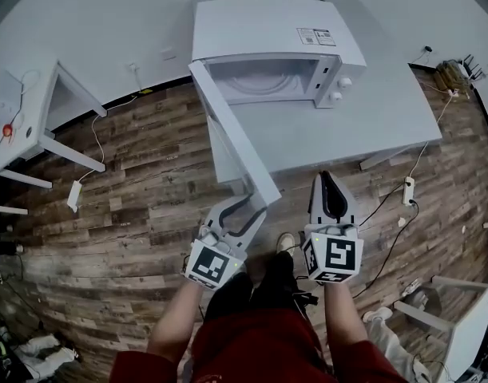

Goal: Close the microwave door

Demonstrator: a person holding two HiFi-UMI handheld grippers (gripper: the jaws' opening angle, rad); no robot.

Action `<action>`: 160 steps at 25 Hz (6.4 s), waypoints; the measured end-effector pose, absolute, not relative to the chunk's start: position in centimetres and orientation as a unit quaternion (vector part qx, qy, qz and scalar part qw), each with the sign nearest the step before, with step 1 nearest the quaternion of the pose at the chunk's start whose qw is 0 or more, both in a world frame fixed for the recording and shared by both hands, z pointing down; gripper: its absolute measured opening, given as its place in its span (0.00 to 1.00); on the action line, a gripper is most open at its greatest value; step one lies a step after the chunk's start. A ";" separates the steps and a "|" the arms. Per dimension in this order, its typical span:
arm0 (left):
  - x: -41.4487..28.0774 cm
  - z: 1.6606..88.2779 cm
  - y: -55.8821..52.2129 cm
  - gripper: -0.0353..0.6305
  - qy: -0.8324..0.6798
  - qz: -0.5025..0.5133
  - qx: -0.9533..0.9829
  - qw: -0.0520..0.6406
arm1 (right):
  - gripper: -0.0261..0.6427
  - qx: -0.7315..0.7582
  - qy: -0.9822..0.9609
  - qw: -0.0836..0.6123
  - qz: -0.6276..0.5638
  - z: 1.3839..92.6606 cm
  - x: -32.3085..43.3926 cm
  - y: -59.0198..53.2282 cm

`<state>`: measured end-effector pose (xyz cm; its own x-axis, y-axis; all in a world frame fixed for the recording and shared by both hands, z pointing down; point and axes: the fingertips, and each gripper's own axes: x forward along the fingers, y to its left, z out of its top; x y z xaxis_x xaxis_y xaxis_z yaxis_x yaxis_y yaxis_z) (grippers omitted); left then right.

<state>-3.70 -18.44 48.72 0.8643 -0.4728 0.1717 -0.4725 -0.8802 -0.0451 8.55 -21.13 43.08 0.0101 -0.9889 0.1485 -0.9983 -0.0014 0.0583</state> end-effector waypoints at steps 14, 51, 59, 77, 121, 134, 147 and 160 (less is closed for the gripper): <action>4.3 48.2 -21.5 0.27 0.279 -0.080 -0.957 -0.001 | 0.11 0.696 -0.713 0.075 0.042 43.9 15.6 -23.9; 17.5 47.6 -34.2 0.25 0.339 -0.036 -0.940 -0.009 | 0.11 0.707 -0.701 0.086 0.038 43.7 27.6 -34.1; 18.9 47.2 -37.2 0.24 0.319 -0.032 -0.947 -0.004 | 0.11 0.715 -0.692 0.089 0.042 44.0 28.4 -36.7; 20.4 47.2 -42.0 0.18 0.286 -0.035 -0.958 -0.001 | 0.11 0.729 -0.676 0.096 0.049 44.5 29.6 -40.6; 15.0 42.9 -42.1 0.17 0.359 -0.026 -0.933 0.018 | 0.11 0.707 -0.703 0.074 0.015 40.9 25.1 -39.3; 5.5 36.2 -39.5 0.09 0.518 0.018 -0.854 0.034 | 0.11 0.638 -0.769 0.032 -0.028 36.1 18.4 -38.5; 1.7 33.6 -36.7 0.09 0.572 0.018 -0.818 0.052 | 0.08 0.586 -0.809 0.010 -0.043 34.1 14.6 -37.1; 1.7 32.4 -36.2 0.09 0.561 0.015 -0.825 0.070 | 0.08 0.590 -0.806 0.014 -0.049 33.2 14.4 -36.7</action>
